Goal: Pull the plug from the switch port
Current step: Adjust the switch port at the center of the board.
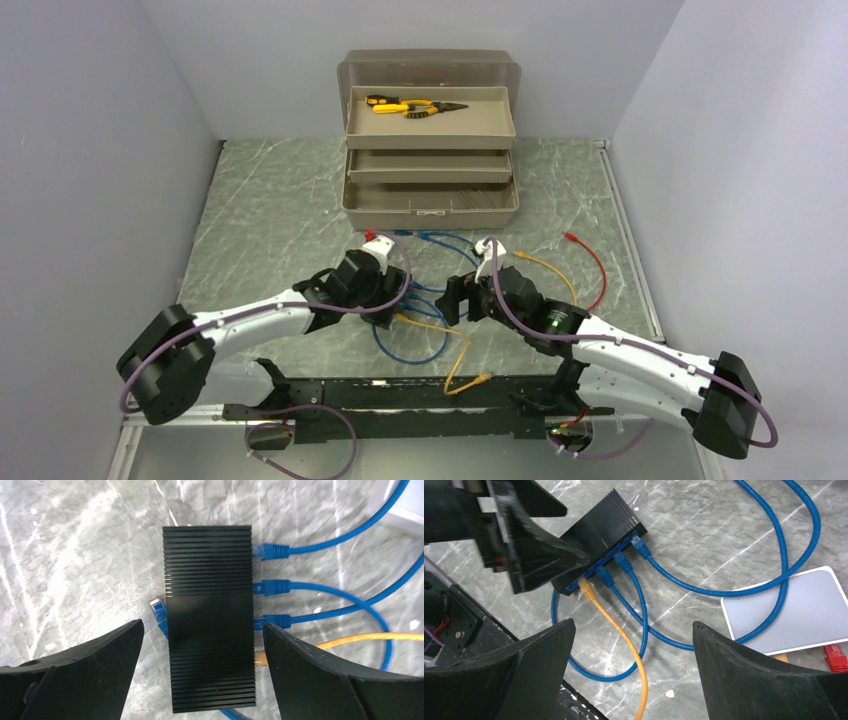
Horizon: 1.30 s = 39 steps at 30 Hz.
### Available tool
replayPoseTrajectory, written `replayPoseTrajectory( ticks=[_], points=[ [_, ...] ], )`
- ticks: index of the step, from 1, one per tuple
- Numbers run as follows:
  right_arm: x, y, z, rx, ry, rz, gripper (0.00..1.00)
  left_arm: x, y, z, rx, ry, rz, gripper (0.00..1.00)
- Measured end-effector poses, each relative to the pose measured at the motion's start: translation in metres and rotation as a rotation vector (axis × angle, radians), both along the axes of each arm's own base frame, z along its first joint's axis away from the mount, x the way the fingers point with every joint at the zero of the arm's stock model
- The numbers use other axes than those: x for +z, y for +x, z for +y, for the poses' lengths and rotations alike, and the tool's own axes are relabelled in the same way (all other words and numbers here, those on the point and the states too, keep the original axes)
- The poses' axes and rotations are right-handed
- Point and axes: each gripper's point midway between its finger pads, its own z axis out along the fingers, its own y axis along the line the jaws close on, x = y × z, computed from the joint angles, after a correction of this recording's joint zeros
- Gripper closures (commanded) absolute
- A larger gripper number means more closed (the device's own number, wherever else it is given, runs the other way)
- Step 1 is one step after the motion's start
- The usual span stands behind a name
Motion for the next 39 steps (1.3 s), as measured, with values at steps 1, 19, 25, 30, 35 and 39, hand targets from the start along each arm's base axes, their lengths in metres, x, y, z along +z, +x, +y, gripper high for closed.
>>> replayPoseTrajectory(
  ticks=[1, 19, 25, 30, 35, 39],
  points=[
    [-0.001, 0.003, -0.001, -0.008, 0.004, 0.003, 0.10, 0.005, 0.001, 0.001, 0.010, -0.007, -0.013, 0.01],
    [-0.051, 0.069, 0.009, -0.117, 0.006, 0.155, 0.45, 0.029, -0.037, 0.029, 0.286, -0.307, 0.033, 0.93],
    [-0.064, 0.097, 0.021, -0.139, 0.003, 0.179, 0.53, 0.023, -0.057, 0.033, 0.293, -0.366, 0.071, 1.00],
    [-0.085, 0.111, 0.032, -0.140, -0.024, 0.210, 0.57, 0.013, -0.068, 0.027, 0.260, -0.375, 0.098, 1.00],
    [-0.110, 0.113, 0.031, -0.149, -0.067, 0.254, 0.62, -0.008, -0.083, 0.025, 0.202, -0.359, 0.151, 1.00],
    [-0.110, 0.113, 0.033, -0.143, -0.059, 0.251, 0.64, -0.016, -0.085, 0.018, 0.168, -0.342, 0.172, 1.00]
  ],
)
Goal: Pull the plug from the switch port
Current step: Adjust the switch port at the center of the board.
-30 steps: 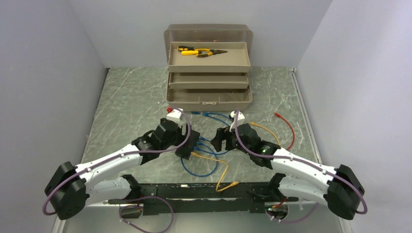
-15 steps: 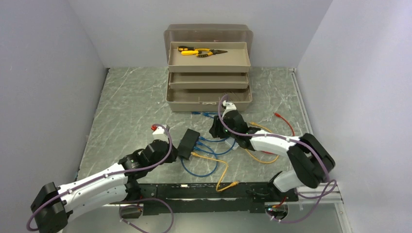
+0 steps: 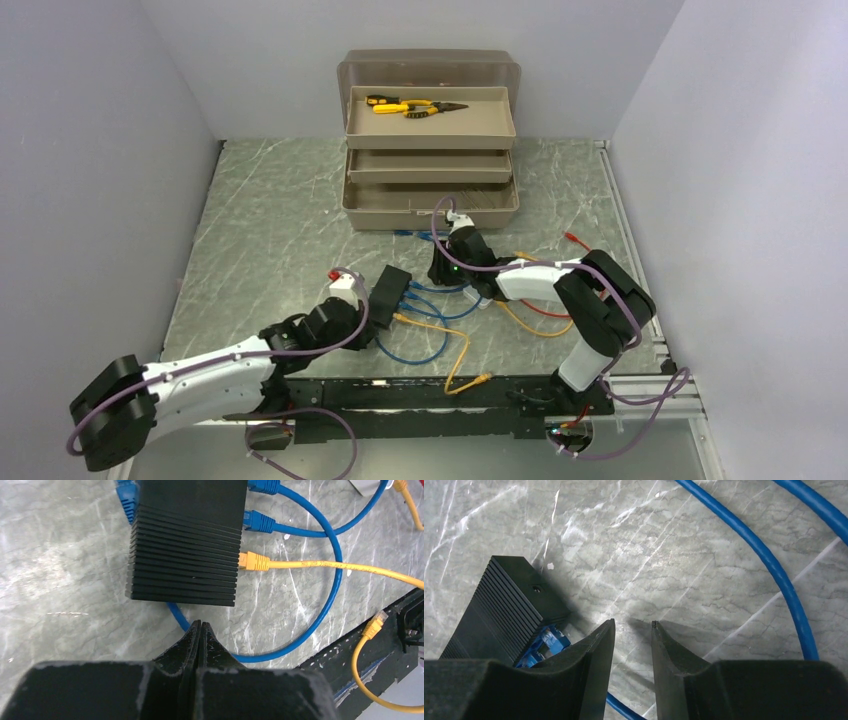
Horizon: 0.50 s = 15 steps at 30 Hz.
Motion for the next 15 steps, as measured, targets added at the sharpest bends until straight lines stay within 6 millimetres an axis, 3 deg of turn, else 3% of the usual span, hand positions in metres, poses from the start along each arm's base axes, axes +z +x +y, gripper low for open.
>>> replayPoseTrajectory(
  ticks=[7, 15],
  points=[
    [-0.003, -0.008, 0.004, 0.022, 0.013, 0.006, 0.65, -0.017, 0.000, -0.006, -0.022, 0.036, 0.033, 1.00],
    [-0.003, -0.034, 0.016, 0.047, 0.050, 0.024, 0.62, -0.020, 0.014, 0.003, 0.059, 0.064, 0.027, 1.00]
  ],
)
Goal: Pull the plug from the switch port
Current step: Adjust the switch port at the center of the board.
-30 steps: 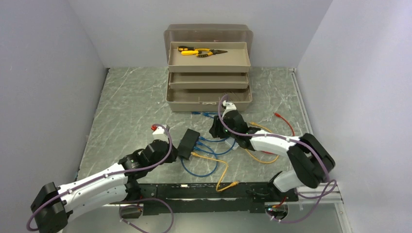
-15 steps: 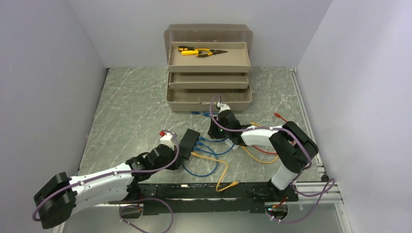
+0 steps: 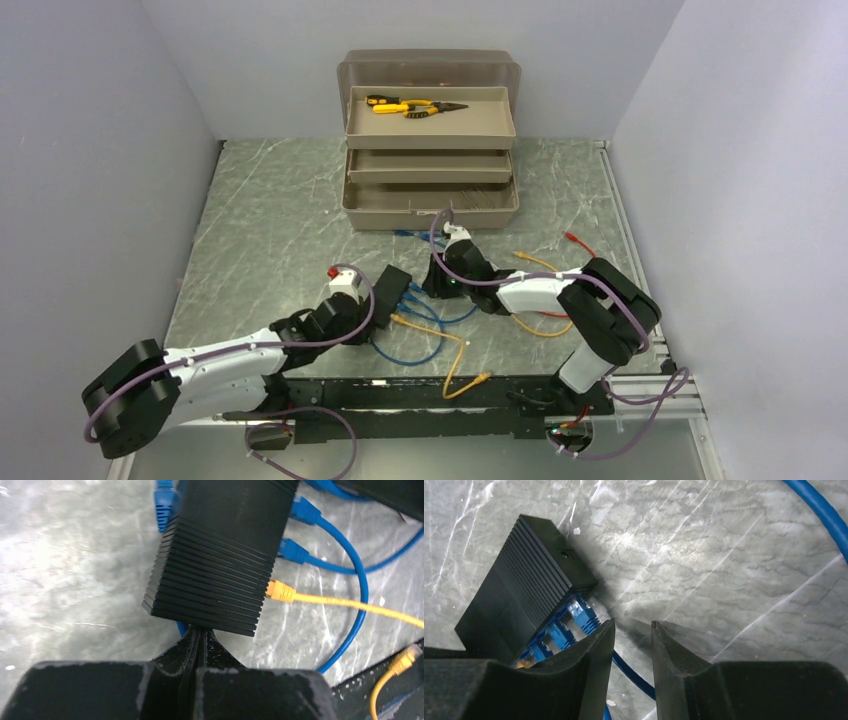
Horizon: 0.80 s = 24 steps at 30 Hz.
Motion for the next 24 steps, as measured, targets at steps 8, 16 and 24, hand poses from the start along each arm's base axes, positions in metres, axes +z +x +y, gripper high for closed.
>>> replayPoseTrajectory(
  ticks=[8, 16, 24],
  points=[
    [0.002, -0.012, 0.004, -0.050, 0.038, 0.042, 0.61, 0.000, 0.027, 0.030, 0.156, 0.021, 0.003, 1.00],
    [0.002, -0.021, 0.011, -0.072, 0.060, 0.075, 0.60, 0.003, 0.046, 0.046, 0.227, 0.053, 0.005, 1.00],
    [0.012, -0.022, -0.003, -0.095, 0.027, 0.065, 0.44, 0.020, 0.049, 0.058, 0.277, 0.058, -0.037, 0.78]
  ],
)
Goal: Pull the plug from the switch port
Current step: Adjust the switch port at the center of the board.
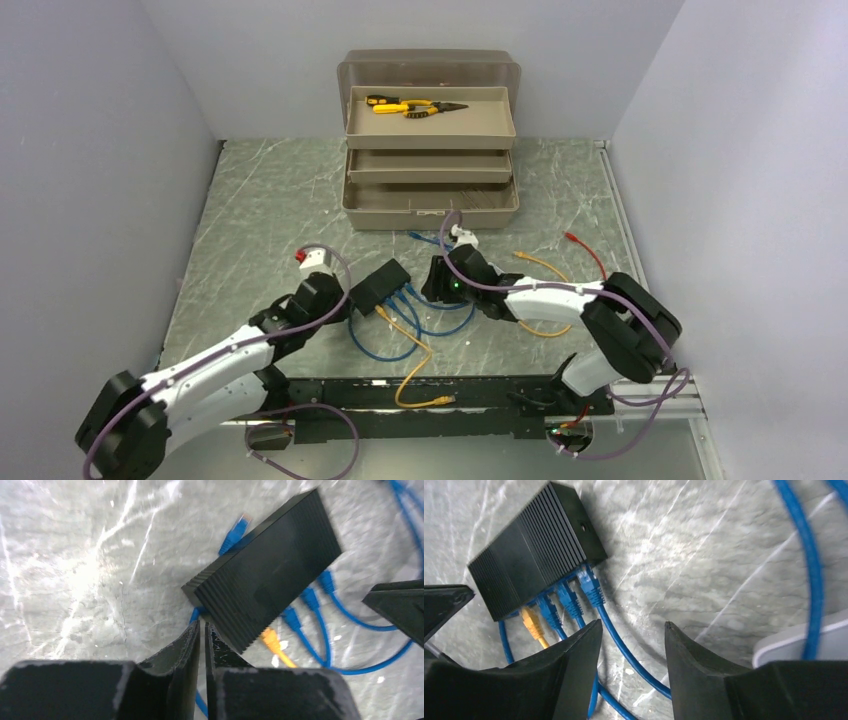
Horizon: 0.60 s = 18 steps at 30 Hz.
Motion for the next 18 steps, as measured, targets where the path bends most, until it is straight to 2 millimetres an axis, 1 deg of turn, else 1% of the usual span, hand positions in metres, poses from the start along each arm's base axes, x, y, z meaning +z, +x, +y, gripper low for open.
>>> replayPoseTrajectory(
  ticks=[3, 4, 6, 8, 9, 10, 12, 14, 16, 18],
  points=[
    [0.016, 0.009, -0.011, -0.018, 0.004, -0.034, 0.36, 0.029, 0.007, 0.003, 0.021, -0.021, -0.076, 0.57],
    [0.021, 0.014, -0.014, -0.025, 0.012, -0.047, 0.33, 0.040, 0.011, 0.002, 0.024, -0.031, -0.105, 0.52],
    [0.029, 0.020, -0.017, -0.020, 0.039, -0.058, 0.29, 0.062, 0.018, 0.000, 0.024, -0.054, -0.161, 0.48],
    [0.038, 0.027, -0.016, 0.003, 0.098, -0.061, 0.23, 0.076, 0.023, -0.004, 0.012, -0.064, -0.197, 0.48],
    [0.041, 0.028, -0.014, 0.023, 0.132, -0.059, 0.22, 0.078, 0.026, -0.006, 0.005, -0.063, -0.204, 0.49],
    [0.043, 0.029, -0.012, 0.039, 0.160, -0.055, 0.21, 0.079, 0.029, -0.009, -0.008, -0.060, -0.204, 0.50],
    [0.046, 0.028, -0.007, 0.075, 0.214, -0.044, 0.21, 0.075, 0.035, -0.015, -0.027, -0.053, -0.190, 0.48],
    [0.043, 0.024, 0.001, 0.113, 0.257, -0.019, 0.21, 0.059, 0.043, -0.021, -0.047, -0.034, -0.136, 0.44],
    [0.037, 0.021, 0.007, 0.138, 0.293, 0.016, 0.23, 0.041, 0.047, -0.025, -0.063, -0.016, -0.073, 0.39],
    [0.029, 0.018, 0.010, 0.148, 0.320, 0.057, 0.25, 0.027, 0.049, -0.027, -0.075, 0.001, -0.026, 0.34]
  ],
)
